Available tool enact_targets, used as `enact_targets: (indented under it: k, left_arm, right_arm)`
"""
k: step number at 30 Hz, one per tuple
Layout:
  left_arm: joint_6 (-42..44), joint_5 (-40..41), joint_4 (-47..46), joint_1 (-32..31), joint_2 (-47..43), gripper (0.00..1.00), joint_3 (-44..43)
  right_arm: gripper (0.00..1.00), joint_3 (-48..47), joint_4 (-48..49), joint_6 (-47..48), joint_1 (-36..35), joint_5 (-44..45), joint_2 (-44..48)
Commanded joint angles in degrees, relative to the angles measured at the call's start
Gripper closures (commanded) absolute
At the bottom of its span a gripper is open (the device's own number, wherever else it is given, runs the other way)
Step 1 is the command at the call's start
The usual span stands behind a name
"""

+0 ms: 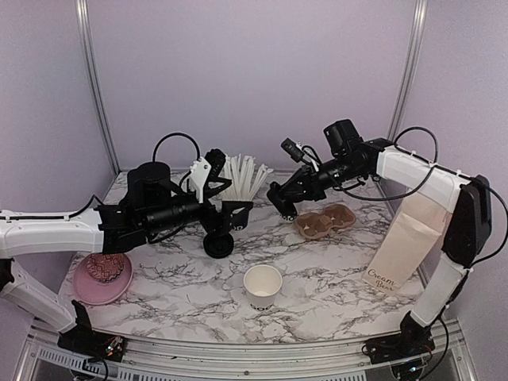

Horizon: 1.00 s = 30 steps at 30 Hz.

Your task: Pack the takeout coffee

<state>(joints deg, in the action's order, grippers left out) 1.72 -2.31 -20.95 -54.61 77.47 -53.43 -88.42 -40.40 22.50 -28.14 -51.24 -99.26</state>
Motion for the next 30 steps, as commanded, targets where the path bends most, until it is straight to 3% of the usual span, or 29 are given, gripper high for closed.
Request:
enact_targets:
  k: [1,6,12,30]
  left_arm:
    - [4.49,-2.52,-18.79,-2.28,0.65,0.11,3.24]
    - [13.36,3.87,-29.67,-6.73,2.15,0.09,5.65]
    - [20.27,7.52,-33.97,-9.35,6.03,0.08,4.58]
    - [22.1,6.91,-39.66,-9.99,17.27,0.08,-3.33]
  right_arm:
    - [0.89,1.57,6.42,-4.33,-0.51,-15.3,3.07]
    - [0.89,2.86,14.25,-12.59,-0.51,-22.09,4.24]
    - [0.88,4.38,20.69,-19.47,-0.52,-25.78,4.31]
    - [0.86,7.38,26.38,-24.56,-0.58,-27.48,5.45]
